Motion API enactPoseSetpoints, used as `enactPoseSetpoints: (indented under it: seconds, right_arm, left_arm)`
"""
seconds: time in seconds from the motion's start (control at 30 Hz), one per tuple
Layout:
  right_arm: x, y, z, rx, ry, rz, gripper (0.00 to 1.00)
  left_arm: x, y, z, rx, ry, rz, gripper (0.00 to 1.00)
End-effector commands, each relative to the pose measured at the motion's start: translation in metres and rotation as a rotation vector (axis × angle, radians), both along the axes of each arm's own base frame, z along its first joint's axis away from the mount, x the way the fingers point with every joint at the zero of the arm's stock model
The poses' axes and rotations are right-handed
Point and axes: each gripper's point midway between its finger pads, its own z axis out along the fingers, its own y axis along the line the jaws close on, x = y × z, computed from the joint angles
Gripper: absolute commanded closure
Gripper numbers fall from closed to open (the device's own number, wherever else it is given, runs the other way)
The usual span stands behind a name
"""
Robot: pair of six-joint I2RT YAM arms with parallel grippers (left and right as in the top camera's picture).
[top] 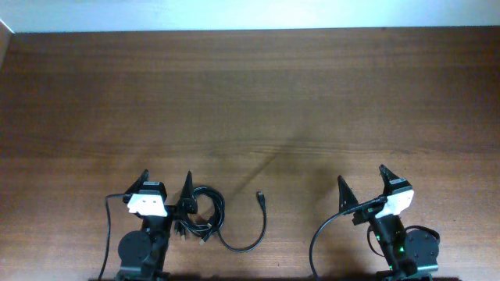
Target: Untangle cables
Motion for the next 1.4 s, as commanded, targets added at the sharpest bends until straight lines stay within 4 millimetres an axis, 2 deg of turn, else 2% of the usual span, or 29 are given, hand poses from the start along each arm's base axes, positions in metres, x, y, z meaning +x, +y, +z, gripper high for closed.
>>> enactPoseSetpoints:
  seconds: [0.0,0.97,1.3,1.37]
  right_arm:
    - [0.001,-0.004,-0.005,-0.001,0.011,-0.019,0.01]
    - [0.001,-0.004,-0.005,-0.001,0.011,-0.019,0.01]
    - [0.001,-0.004,-0.005,-0.001,0.011,-0.019,0.01]
    - [0.001,-0.004,-0.005,-0.001,0.011,-0.019,0.01]
  left_arm:
    - [0.0,0.002,-0.003,0.003,0.011,0.009,0.01]
    - [0.0,-0.002,-0.003,-0.006,0.01,-0.012,0.01]
    - [-0.004,-0.007,0.01,-0.017,0.012,-0.042,0.01]
    - [-0.01,-0.015,0.018,-0.02,0.031,-0.091,0.01]
